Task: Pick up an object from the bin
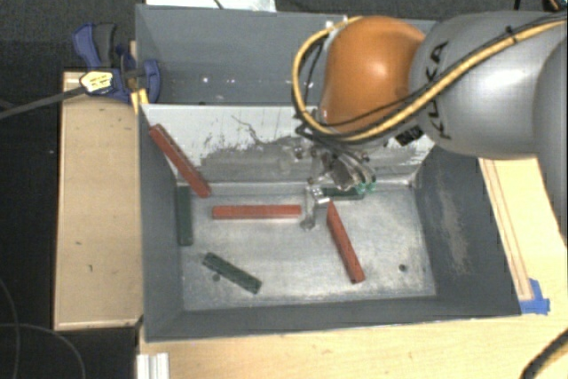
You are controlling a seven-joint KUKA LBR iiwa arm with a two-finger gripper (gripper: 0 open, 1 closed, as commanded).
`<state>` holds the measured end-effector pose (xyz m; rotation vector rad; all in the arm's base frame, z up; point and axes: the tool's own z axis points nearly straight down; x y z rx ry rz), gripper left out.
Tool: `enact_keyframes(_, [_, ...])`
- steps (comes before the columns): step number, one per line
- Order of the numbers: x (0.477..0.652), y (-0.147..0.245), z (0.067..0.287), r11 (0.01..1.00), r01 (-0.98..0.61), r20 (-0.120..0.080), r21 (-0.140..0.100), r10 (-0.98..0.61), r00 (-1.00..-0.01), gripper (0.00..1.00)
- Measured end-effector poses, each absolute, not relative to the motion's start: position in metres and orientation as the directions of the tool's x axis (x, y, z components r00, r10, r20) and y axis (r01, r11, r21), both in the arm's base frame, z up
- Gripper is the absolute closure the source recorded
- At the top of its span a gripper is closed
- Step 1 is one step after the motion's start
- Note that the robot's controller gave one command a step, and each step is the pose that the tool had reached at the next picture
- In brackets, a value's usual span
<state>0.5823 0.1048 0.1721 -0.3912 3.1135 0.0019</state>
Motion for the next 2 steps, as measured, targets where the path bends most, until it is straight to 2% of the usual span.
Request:
enact_keyframes(1, [0.5773, 0.1042, 0.0665, 0.994, -0.106, 0.005, 0.001, -0.106, -0.994, 0.0])
enact_keyframes(2, [0.5796, 0.1046, 0.0708, 0.994, -0.105, -0.002, 0.001, -0.105, -0.994, 1.0])
